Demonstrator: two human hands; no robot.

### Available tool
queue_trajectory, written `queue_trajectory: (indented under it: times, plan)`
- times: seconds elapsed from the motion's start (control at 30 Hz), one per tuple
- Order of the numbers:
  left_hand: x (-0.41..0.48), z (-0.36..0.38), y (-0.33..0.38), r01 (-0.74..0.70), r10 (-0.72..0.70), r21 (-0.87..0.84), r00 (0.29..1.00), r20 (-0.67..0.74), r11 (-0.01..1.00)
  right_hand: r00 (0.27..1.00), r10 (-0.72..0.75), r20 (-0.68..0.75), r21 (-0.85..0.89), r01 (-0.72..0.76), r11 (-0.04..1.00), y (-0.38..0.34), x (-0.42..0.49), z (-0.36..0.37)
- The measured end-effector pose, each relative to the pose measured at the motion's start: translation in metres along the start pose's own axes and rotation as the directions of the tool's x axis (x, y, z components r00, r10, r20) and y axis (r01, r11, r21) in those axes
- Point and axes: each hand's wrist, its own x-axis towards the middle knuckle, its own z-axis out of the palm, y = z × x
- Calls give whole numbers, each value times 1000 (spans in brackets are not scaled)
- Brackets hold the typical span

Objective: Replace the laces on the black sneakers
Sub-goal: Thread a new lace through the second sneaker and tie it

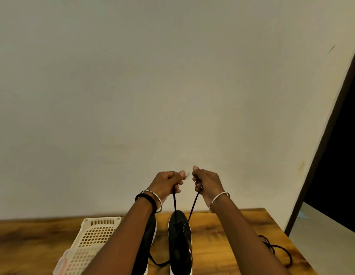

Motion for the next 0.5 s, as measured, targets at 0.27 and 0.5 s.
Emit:
queue_trajectory:
  times: [0.27,0.5]
  plan:
    - [-3,-4,-14,-106,107,-43,994,20,993,981,-167,101,-66,174,982,17,-6,-7]
    - [1,-2,-14,8,-16,-189,999,-38,982,975,-123,183,-74,139,988,18,-12,3]
